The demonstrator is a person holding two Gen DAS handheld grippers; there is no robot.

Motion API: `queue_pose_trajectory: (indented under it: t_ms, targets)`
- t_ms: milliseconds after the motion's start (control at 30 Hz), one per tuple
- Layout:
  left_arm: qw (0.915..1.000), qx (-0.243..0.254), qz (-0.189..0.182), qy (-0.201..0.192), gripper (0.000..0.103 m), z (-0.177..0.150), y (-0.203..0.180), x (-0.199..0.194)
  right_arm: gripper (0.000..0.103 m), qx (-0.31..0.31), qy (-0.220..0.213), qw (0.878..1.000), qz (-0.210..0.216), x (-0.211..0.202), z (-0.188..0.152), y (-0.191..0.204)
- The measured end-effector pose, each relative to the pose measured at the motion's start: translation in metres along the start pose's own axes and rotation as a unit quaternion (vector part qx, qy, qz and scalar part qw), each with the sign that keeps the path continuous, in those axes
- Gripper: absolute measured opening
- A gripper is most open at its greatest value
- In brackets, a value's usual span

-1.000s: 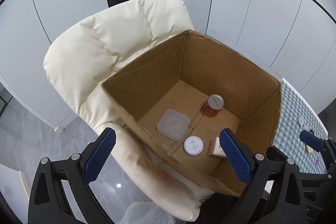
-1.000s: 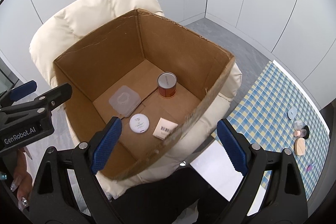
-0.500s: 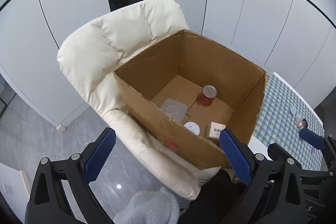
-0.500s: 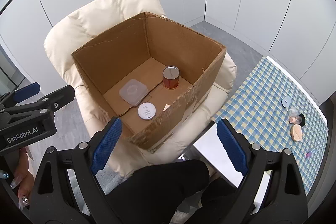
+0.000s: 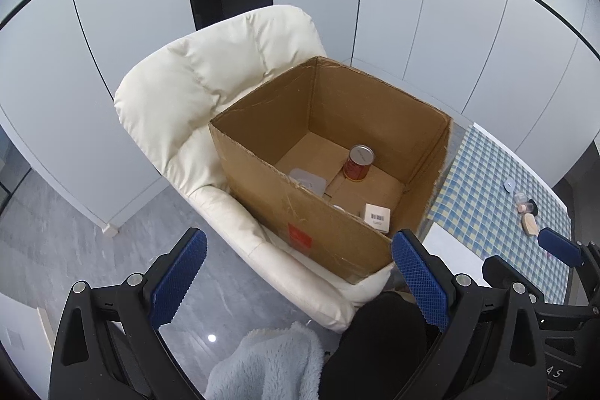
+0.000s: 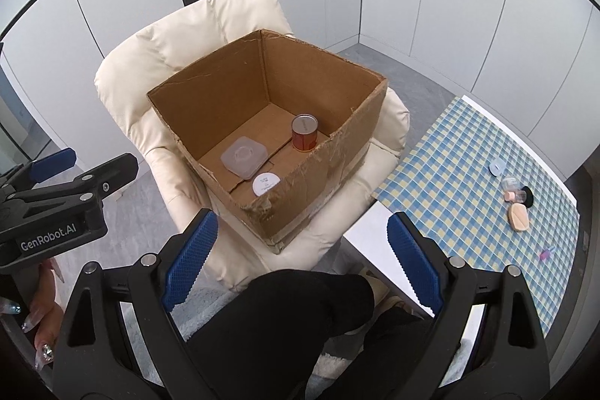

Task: Organize objects
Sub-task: 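Move both open tools back from the cardboard box toward the checked cloth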

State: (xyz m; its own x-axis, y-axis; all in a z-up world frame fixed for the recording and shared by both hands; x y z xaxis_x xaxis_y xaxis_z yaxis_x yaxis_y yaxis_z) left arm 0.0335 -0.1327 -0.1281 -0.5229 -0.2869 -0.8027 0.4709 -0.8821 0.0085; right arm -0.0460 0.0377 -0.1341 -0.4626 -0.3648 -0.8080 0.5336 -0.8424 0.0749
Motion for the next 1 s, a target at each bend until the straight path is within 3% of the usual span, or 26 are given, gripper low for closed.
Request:
queue_pose_trajectory:
  t_ms: [433,1000]
  targets:
    - [0.9998,-0.001,-0.012,0.016,0.099,-0.036,0.003,-0.019,0.094,0.027,0.005,0.999,-0.019,-0.029,-0.033,0.000]
    - [0.9992,0.018,-0.017,0.030,0.099,-0.040,-0.017,-0.009,0.094,0.059,0.013,0.997,-0.039,-0.032,-0.056,-0.023]
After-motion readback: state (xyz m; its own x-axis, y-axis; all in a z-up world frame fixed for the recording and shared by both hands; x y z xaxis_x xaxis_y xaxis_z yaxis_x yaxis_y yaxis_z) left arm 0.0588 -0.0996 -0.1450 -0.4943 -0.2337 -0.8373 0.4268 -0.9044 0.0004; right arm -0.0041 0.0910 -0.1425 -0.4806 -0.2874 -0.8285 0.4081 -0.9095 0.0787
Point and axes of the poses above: each gripper's, at about its wrist camera, not at the fingertips, and x roughly the way its jaws point, y to its left, z to its top, the point moved 1 cm from there along x, roughly the way its jaws point, and after that the axes turned 1 degree about z, right-handed, at the moved point
